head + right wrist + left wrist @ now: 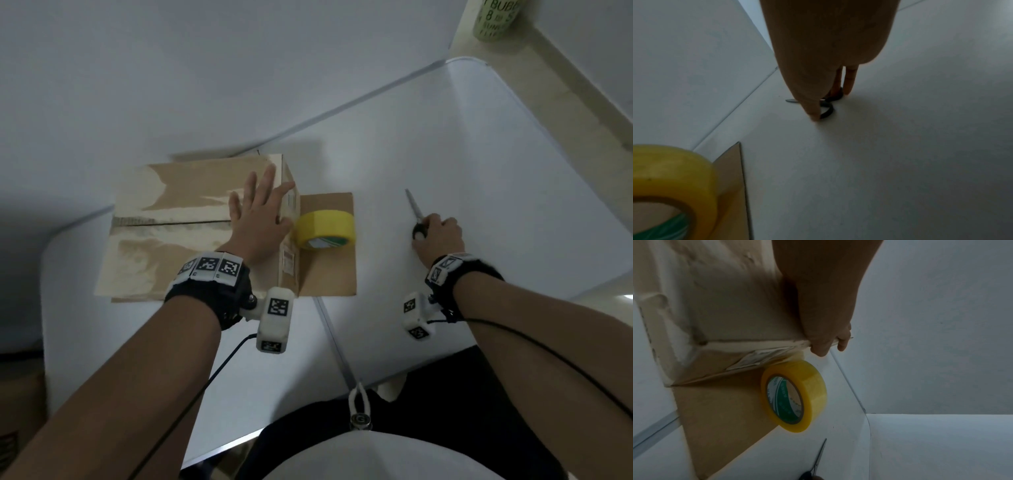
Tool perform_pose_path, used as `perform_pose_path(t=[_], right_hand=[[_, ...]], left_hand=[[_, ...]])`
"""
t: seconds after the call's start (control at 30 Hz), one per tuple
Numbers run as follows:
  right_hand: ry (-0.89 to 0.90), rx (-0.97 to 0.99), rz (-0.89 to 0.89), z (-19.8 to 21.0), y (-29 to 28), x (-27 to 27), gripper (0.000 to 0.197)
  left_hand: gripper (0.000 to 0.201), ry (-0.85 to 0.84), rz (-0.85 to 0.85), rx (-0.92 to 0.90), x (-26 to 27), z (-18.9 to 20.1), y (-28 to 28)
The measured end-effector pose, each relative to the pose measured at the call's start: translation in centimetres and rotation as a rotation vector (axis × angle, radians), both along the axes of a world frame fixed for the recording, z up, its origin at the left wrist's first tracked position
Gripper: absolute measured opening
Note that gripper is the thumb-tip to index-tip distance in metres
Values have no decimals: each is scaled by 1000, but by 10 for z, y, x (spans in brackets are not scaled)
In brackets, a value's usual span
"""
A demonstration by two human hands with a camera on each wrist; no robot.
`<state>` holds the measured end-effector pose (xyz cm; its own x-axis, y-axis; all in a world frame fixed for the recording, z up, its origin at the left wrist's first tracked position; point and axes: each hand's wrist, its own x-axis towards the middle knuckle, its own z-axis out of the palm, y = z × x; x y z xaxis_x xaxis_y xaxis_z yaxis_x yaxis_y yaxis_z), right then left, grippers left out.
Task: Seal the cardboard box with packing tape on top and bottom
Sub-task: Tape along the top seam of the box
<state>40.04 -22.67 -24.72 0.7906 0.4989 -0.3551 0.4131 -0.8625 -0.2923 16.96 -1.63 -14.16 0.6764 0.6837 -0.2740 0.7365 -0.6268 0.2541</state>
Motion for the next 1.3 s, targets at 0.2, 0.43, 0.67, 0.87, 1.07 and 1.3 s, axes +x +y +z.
perform_pose_path(t=[0.2, 0.43, 0.67, 0.87, 1.07, 1.3], right_hand=[[25, -49, 33, 1, -4, -7, 36], [211, 135, -70, 17, 9, -10, 37], [532, 273, -106, 35, 30, -19, 29], [849, 490, -189, 60, 38, -40, 18], [882, 474, -106, 88, 28, -45, 24], [1185, 357, -68, 102, 12, -52, 19]], left_hand=[[70, 0, -9, -1, 1, 1, 0], [70, 15, -6, -6, 3, 4, -2], [56, 167, -138, 112, 16, 30, 15], [79, 332, -141, -64, 30, 32, 17], [50, 350, -314, 303, 37, 9, -10], [57, 760, -594, 114, 79, 33, 10]])
